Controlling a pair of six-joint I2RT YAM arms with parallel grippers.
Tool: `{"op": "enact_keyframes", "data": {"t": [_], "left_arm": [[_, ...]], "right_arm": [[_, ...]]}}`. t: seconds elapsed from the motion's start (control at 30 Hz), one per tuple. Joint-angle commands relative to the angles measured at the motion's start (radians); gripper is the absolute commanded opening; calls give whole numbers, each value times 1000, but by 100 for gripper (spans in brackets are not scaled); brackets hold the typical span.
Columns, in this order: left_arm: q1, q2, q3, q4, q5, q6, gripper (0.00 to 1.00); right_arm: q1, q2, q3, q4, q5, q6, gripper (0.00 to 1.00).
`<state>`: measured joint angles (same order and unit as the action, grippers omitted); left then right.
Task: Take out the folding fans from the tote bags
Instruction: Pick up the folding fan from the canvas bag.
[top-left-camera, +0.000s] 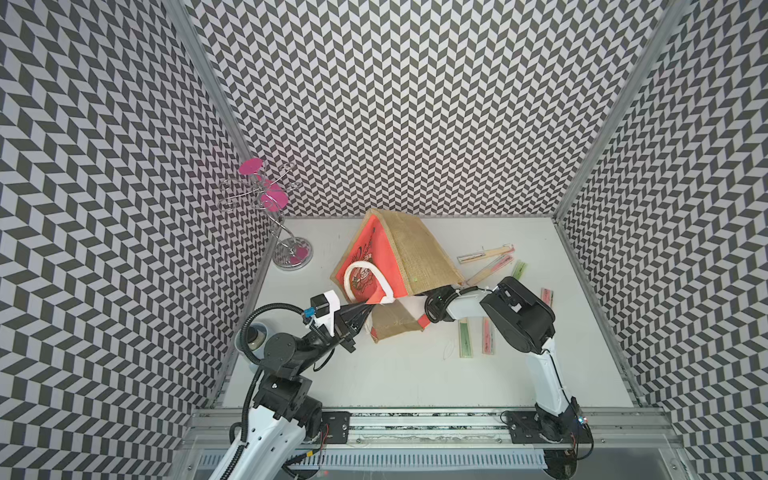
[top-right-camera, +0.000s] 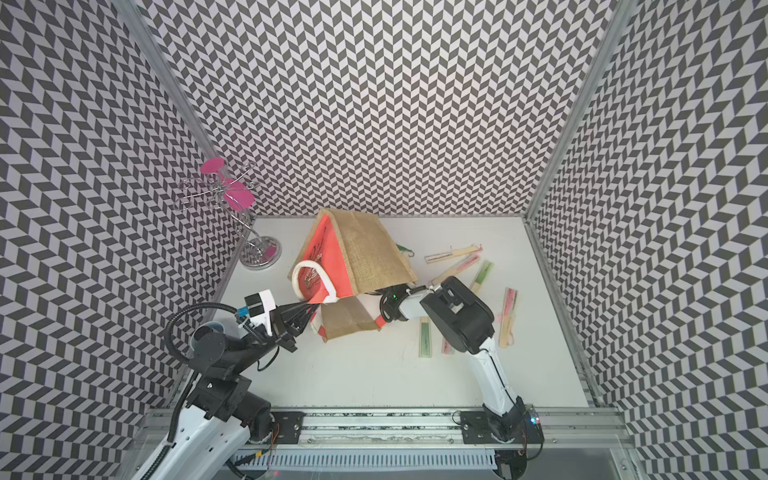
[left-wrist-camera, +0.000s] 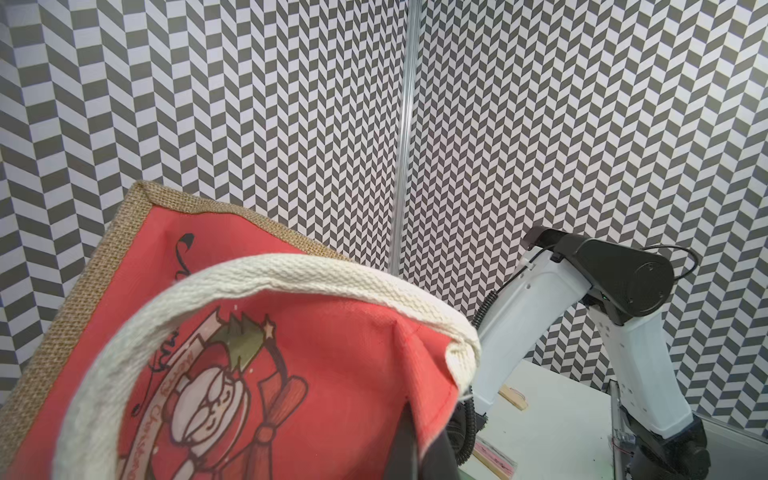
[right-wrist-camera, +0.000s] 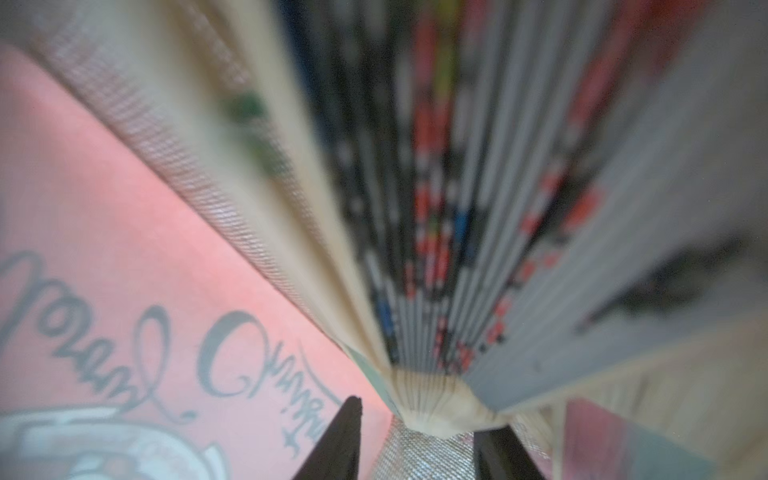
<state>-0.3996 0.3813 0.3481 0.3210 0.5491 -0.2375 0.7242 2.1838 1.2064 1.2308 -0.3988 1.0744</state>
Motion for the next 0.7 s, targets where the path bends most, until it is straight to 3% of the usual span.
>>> {"op": "enact_keyframes", "data": {"t": [0.0,0.13,0.4,0.67], "left_arm": [[-15,-42,40,83,-49,6,0],[-15,-50,54,49,-161,10,0],[-15,-77,50,85,-90,-2,0],[-15,-11,52,232,273,-59,0]], "right_arm": [[-48,-63,-24,57,43,54,41],[-48,-108,-59,-77,120,80,48],[-49,-126,18,-471,246,94,49],[-48,-72,120,-623,267,96,47]]}}
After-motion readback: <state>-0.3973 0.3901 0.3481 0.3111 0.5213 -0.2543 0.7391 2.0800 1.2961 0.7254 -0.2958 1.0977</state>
